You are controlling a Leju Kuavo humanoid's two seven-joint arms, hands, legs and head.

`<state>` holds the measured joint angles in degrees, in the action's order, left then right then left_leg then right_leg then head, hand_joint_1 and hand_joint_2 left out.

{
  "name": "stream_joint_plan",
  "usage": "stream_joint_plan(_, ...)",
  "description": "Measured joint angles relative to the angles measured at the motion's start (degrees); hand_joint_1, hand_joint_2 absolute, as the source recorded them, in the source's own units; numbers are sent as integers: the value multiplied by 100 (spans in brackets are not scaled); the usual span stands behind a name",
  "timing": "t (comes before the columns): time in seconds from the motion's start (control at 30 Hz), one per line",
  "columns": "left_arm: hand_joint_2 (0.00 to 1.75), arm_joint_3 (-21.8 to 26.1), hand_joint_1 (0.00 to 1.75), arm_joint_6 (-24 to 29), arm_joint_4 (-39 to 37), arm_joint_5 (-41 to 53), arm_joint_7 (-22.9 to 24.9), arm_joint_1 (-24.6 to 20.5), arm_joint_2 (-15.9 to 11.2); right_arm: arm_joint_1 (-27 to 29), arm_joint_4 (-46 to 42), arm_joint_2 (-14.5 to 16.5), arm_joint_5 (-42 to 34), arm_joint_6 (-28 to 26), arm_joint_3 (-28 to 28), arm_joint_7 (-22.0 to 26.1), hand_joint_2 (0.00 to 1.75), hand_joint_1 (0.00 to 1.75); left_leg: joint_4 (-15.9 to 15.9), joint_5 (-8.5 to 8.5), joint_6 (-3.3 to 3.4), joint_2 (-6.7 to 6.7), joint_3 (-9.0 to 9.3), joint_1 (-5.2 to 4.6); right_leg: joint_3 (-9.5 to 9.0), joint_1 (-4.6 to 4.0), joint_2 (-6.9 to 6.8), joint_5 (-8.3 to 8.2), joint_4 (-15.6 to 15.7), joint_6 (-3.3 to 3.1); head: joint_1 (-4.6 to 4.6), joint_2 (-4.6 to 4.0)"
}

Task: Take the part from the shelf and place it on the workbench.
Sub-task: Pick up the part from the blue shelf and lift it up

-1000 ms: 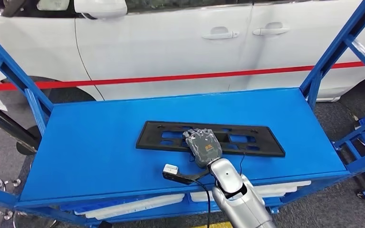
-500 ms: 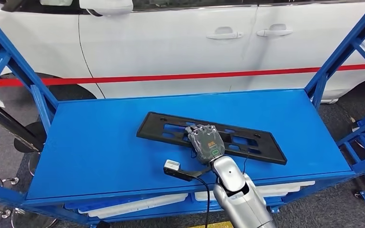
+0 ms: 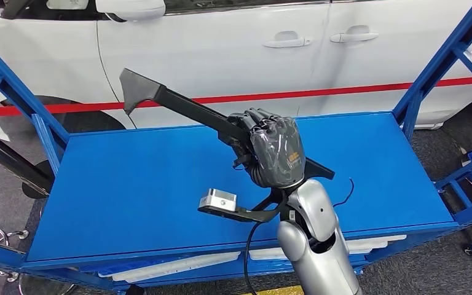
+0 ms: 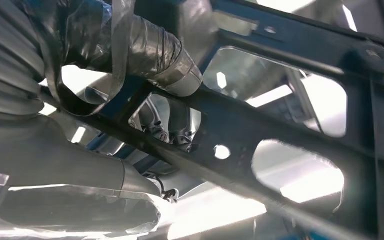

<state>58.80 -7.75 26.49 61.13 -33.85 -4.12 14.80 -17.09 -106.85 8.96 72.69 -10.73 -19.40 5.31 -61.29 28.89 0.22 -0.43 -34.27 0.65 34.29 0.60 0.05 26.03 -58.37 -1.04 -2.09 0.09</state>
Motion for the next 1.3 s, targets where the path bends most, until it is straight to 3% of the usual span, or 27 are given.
stream_joint_plan(0.07,175,0,0,22,0,-10,-12,-11,0,-16,-198,24,-37,20,-127,21,175,175,-663,349,-53,7,-295,11,-16,-2,-10,6,8,-43,-1,-1)
stream_joint_plan(0.13,87,0,0,41,0,-29,-14,-13,-1,-20,-324,28,-66,39,-245,34,175,175,-1234,524,-91,8,-570,18,-18,-8,-11,23,-12,-61,-1,-1)
stream_joint_plan(0.17,44,0,0,50,0,-44,-14,-15,-3,-20,-364,28,-97,42,-294,44,175,175,-1253,455,-102,9,-586,22,-21,-9,-7,33,-25,-63,-1,-1)
stream_joint_plan(0.2,0,0,0,56,0,-62,-12,-20,-8,-19,-398,28,-144,38,-338,55,175,175,-1052,286,-106,10,-498,29,-27,-8,-1,47,-42,-58,-1,-1)
stream_joint_plan(0.27,0,1,0,62,0,-99,-2,-35,-21,-19,-455,28,-253,30,-413,72,175,175,-316,-79,-93,13,-154,36,-38,-17,8,83,-83,-26,0,0)
stream_joint_plan(0.33,87,4,0,38,0,-125,5,-46,-30,-19,-497,27,-336,17,-469,88,175,175,139,-204,-41,4,53,19,-23,-34,14,103,-119,21,2,-1)
stream_joint_plan(0.4,175,12,0,5,0,-140,6,-35,-38,-9,-522,27,-414,0,-501,119,175,175,197,-194,27,-7,64,3,-11,-43,15,93,-116,68,2,-2)
stream_joint_plan(0.47,175,17,0,9,2,-100,26,-18,-46,5,-553,24,-500,-27,-525,165,175,175,244,-227,102,-2,80,28,4,-36,13,146,-161,118,2,-2)
stream_joint_plan(0.5,175,15,0,37,7,-41,46,-16,-48,12,-573,21,-538,-47,-541,187,175,175,270,-245,144,4,90,42,68,-33,12,251,-308,145,2,-1)
stream_joint_plan(0.6,175,-22,0,168,43,196,140,7,-46,85,-624,6,-660,-101,-594,246,175,175,291,-256,211,21,98,46,540,-8,8,752,-1313,218,2,-1)
stream_joint_plan(0.63,175,-36,0,179,57,231,181,25,-44,130,-635,-5,-716,-113,-610,266,175,175,290,-253,214,23,100,45,675,2,8,822,-1583,235,3,-1)
stream_joint_plan(0.67,175,-45,0,165,70,232,221,47,-42,177,-642,-18,-783,-128,-624,279,175,175,289,-251,213,22,104,45,721,12,7,783,-1660,244,3,0)
stream_joint_plan(0.7,175,-47,0,143,82,219,259,71,-35,222,-650,-31,-854,-144,-638,288,175,175,289,-246,209,18,113,45,660,21,4,643,-1522,244,3,0)
stream_joint_plan(0.8,175,-35,0,85,122,213,333,139,2,332,-685,-51,-1049,-213,-661,313,175,175,279,-221,169,5,136,35,152,19,0,121,-454,194,4,-1)
stream_joint_plan(0.87,175,-14,0,51,156,228,351,182,30,396,-699,-62,-1141,-279,-661,344,175,175,271,-213,118,5,120,19,10,-12,7,57,-113,157,2,-1)
stream_joint_plan(1.0,175,54,0,-76,303,233,393,267,87,526,-713,-77,-1301,-374,-661,415,175,175,219,-138,-12,12,105,35,-11,-11,15,45,-42,50,1,-1)
stream_joint_plan(1.07,175,117,0,-140,373,251,475,276,96,535,-728,-75,-1403,-377,-661,469,175,175,-239,155,-56,15,-89,45,-29,6,-2,28,-9,-13,1,0)
stream_joint_plan(1.13,175,178,0,-172,402,284,554,280,100,536,-740,-75,-1511,-365,-662,510,175,175,-995,512,-80,14,-427,46,-28,-6,-10,32,-13,-44,1,-1)
stream_joint_plan(1.17,175,199,0,-174,407,297,577,283,101,536,-741,-75,-1550,-357,-663,517,175,175,-1277,597,-87,15,-555,47,-28,-14,-10,34,-18,-49,1,-1)
stream_joint_plan(1.2,175,215,0,-174,413,305,591,284,101,536,-741,-75,-1572,-351,-663,522,175,175,-1349,563,-85,15,-589,46,-29,-20,-8,36,-24,-52,1,-1)
stream_joint_plan(1.23,175,231,0,-173,420,309,598,283,101,535,-742,-75,-1585,-347,-663,527,175,175,-1217,434,-76,15,-526,46,-33,-24,-4,39,-31,-53,1,-2)
stream_joint_plan(1.3,175,261,0,-173,439,313,603,277,100,534,-753,-74,-1589,-344,-663,539,175,175,-459,42,-32,16,-167,44,-47,-30,4,49,-41,-44,1,-2)
